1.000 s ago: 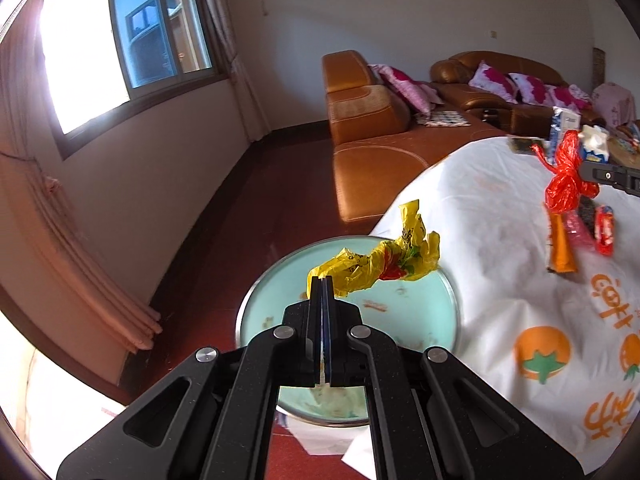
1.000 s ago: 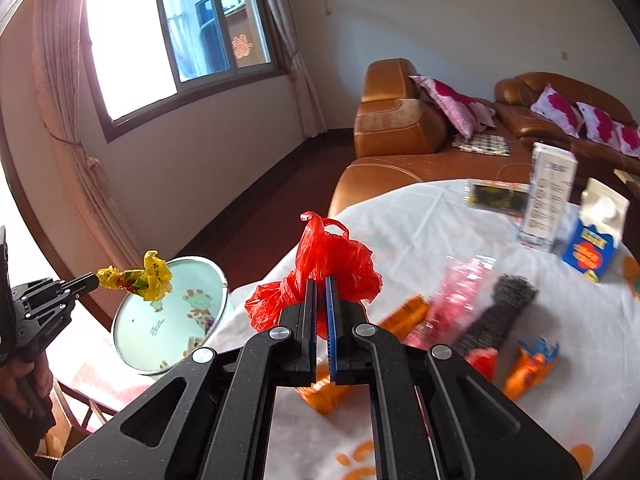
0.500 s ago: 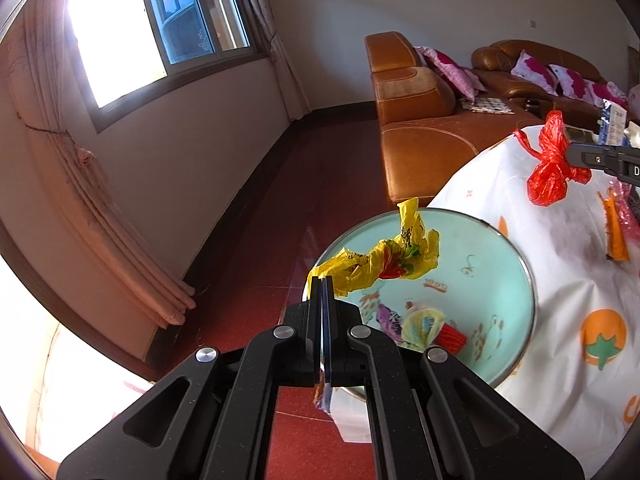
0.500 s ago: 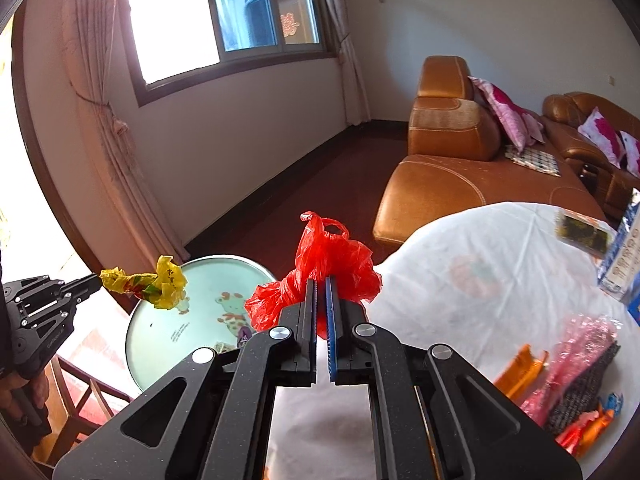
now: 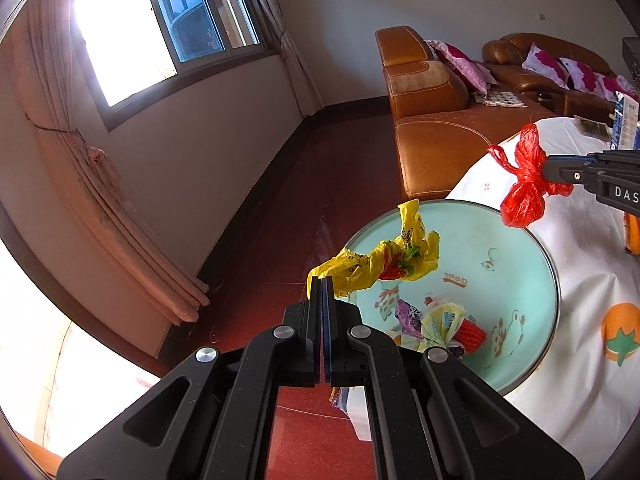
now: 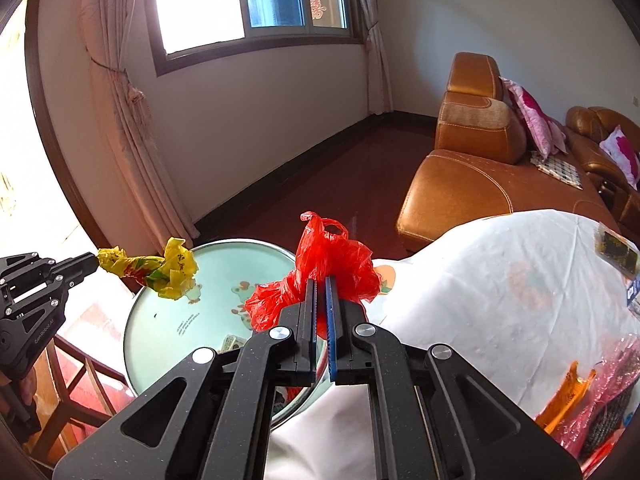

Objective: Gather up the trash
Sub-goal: 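Carry the yellow wrapper and red bag over the teal bin with both tools, then open both tools to drop the wrapper and red bag into the bin, then return the left tool to the table and close on the orange wrapper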

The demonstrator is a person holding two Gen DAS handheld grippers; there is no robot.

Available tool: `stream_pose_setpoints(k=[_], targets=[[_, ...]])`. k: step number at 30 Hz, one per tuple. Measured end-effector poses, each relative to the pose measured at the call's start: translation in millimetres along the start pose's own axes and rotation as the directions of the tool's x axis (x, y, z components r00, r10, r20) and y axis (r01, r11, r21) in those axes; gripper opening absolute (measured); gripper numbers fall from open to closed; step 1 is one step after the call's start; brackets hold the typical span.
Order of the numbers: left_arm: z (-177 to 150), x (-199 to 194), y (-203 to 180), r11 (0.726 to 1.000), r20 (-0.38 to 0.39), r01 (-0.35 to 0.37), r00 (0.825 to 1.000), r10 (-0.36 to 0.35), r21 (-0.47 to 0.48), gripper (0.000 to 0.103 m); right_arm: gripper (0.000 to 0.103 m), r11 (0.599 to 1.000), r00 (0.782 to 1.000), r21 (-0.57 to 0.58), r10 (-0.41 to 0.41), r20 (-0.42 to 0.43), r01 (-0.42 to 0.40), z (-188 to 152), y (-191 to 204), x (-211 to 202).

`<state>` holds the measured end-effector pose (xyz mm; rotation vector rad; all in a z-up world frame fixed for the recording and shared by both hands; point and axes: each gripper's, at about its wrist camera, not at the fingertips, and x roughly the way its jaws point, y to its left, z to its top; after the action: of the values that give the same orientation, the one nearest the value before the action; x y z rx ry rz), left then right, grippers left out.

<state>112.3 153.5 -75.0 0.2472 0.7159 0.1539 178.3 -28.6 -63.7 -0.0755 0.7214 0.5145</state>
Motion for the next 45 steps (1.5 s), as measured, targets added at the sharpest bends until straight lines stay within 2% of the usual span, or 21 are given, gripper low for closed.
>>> stream_pose_setpoints(k=[19,21,22,23,24,26,27,28,30,38,43,45], targets=[[-4,3,-2,1.000,-0.010,0.020,1.000,-0.020,0.005,0.000,0.005,0.999,0.999,-0.026,0.030,-0.026,-0.031,-1,12,6],[-5,4,-3,1.000,-0.016,0.022,1.000,-0.022,0.005,0.001,0.010,0.998,0.998,-0.033,0.048,-0.034,-0.049,-1,14,8],[-5,4,-2,1.000,-0.017,0.022,1.000,-0.022,0.000,0.004,0.017,0.998,0.998,-0.035,0.056,-0.034,-0.058,-2,15,8],[-4,5,-2,1.000,-0.019,0.027,0.999,-0.027,-0.004,0.004,0.032,0.998,0.998,-0.035,0.059,-0.033,-0.060,-3,15,8],[-5,5,-2,1.000,-0.022,0.026,0.999,-0.027,-0.003,0.006,0.037,0.998,0.998,-0.031,0.060,-0.030,-0.061,-4,15,8],[-5,6,-2,1.000,-0.022,0.023,0.999,-0.023,-0.007,0.022,0.038,0.998,0.998,-0.027,0.059,-0.035,-0.060,-5,15,8],[-5,5,-2,1.000,-0.021,0.024,0.999,-0.024,-0.008,0.039,0.040,0.998,0.998,-0.024,0.056,-0.035,-0.056,-6,14,7],[-5,4,-2,1.000,-0.016,0.019,1.000,-0.019,-0.011,0.045,0.043,0.998,0.998,-0.019,0.054,-0.033,-0.055,-6,13,7],[-6,4,-5,1.000,-0.015,0.026,1.000,-0.026,-0.004,0.045,0.048,0.999,0.998,-0.004,0.050,-0.029,-0.051,-8,8,5],[-5,3,-18,0.998,-0.023,0.067,0.997,-0.067,0.003,0.048,0.051,0.998,1.000,0.057,-0.006,-0.021,0.007,-18,-15,-22],[-4,-5,-46,0.991,-0.011,0.122,0.993,-0.121,0.052,0.055,0.055,0.993,0.997,0.086,-0.076,0.004,0.076,-41,-41,-72],[-2,-8,-62,0.987,-0.007,0.139,0.990,-0.139,0.080,0.057,0.057,0.986,0.991,0.111,-0.130,0.014,0.128,-56,-59,-96]])
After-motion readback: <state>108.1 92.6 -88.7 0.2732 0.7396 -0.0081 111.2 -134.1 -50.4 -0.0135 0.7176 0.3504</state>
